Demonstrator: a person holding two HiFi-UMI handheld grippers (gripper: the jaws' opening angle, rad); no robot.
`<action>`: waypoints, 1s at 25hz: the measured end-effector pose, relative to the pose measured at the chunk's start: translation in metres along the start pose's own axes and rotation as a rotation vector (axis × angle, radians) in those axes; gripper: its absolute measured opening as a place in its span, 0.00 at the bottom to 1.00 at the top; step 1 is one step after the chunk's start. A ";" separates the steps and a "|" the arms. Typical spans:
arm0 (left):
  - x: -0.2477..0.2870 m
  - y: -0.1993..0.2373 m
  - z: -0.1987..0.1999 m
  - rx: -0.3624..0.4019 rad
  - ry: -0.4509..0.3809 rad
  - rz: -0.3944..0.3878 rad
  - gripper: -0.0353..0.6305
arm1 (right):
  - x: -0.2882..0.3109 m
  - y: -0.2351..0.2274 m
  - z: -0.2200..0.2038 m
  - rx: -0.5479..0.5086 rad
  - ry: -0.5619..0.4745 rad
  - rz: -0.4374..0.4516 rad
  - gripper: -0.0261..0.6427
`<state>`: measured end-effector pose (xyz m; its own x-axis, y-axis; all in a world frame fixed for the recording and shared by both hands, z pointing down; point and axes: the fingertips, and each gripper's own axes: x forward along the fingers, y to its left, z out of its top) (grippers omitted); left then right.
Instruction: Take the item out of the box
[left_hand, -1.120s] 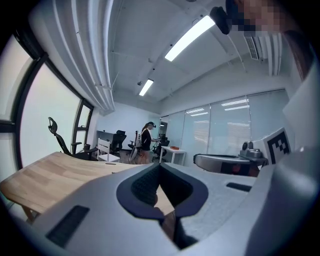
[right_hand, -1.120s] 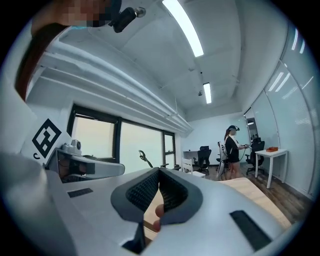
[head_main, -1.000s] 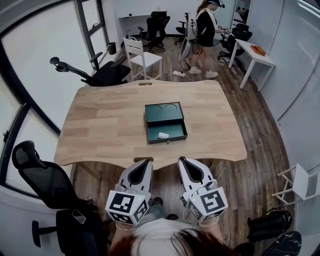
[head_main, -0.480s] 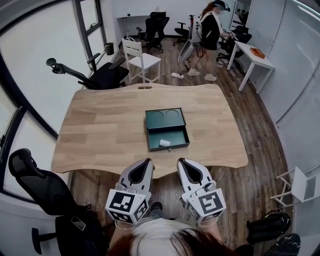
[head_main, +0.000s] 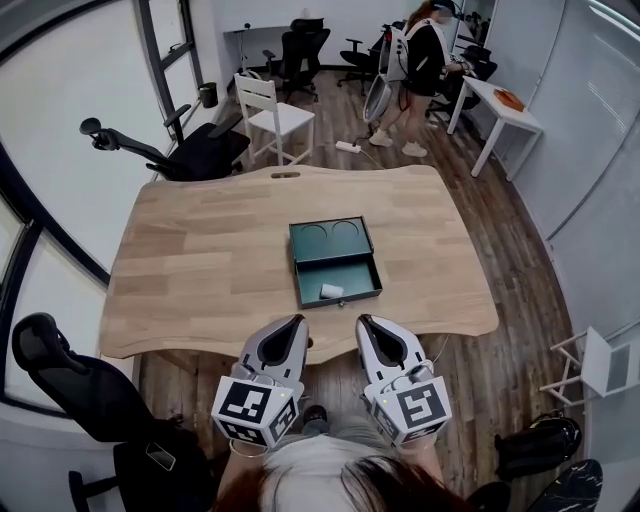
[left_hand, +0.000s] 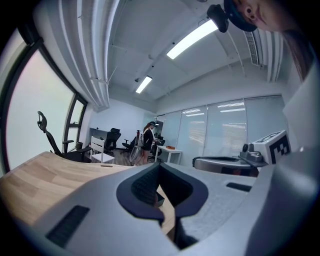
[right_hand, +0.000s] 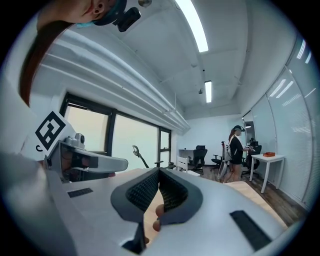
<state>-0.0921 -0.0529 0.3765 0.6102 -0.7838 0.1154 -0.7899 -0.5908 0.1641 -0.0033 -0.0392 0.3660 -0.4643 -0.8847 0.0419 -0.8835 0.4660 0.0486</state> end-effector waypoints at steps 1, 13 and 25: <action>0.001 0.002 0.000 -0.002 0.002 -0.005 0.06 | 0.002 -0.001 -0.001 0.001 0.003 -0.006 0.07; 0.024 0.017 0.000 -0.012 0.015 -0.038 0.06 | 0.025 -0.013 -0.003 -0.004 0.021 -0.040 0.07; 0.068 0.030 0.013 0.007 0.020 -0.036 0.06 | 0.056 -0.040 -0.007 0.003 0.040 -0.008 0.07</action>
<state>-0.0746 -0.1266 0.3762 0.6390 -0.7583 0.1290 -0.7681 -0.6197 0.1613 0.0064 -0.1068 0.3736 -0.4549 -0.8869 0.0810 -0.8872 0.4592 0.0457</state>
